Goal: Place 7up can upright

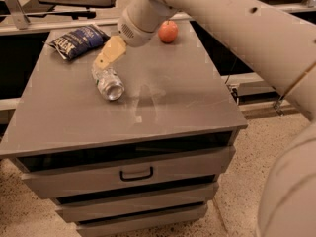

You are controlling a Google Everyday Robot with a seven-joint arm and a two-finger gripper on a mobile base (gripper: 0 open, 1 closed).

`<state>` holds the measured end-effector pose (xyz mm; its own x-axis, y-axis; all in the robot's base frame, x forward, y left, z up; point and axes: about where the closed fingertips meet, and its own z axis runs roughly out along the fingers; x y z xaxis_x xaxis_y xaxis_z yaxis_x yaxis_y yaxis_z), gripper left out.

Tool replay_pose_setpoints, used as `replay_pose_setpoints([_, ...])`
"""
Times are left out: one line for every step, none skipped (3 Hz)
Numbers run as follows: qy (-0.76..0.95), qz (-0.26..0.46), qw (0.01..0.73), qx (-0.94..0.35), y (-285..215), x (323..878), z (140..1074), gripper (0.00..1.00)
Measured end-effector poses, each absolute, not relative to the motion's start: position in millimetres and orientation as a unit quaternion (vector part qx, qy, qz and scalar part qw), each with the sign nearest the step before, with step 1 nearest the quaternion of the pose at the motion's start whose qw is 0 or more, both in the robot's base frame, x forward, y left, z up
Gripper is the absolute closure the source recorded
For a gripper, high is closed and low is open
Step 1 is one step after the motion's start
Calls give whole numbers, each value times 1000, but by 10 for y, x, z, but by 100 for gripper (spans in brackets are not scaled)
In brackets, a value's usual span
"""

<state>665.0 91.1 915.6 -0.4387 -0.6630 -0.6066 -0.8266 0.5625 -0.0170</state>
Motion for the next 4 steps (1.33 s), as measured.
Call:
replay_pose_setpoints([856,159,261,-417,1190,6755,8993,0])
replay_pose_setpoints([881,155,226,-386,1345,6808,8745,0])
replay_pose_setpoints([900,135,199,-363,1428,6835,8573,0])
replay_pose_setpoints([913,105,179,-351,1448,6833,8504,0])
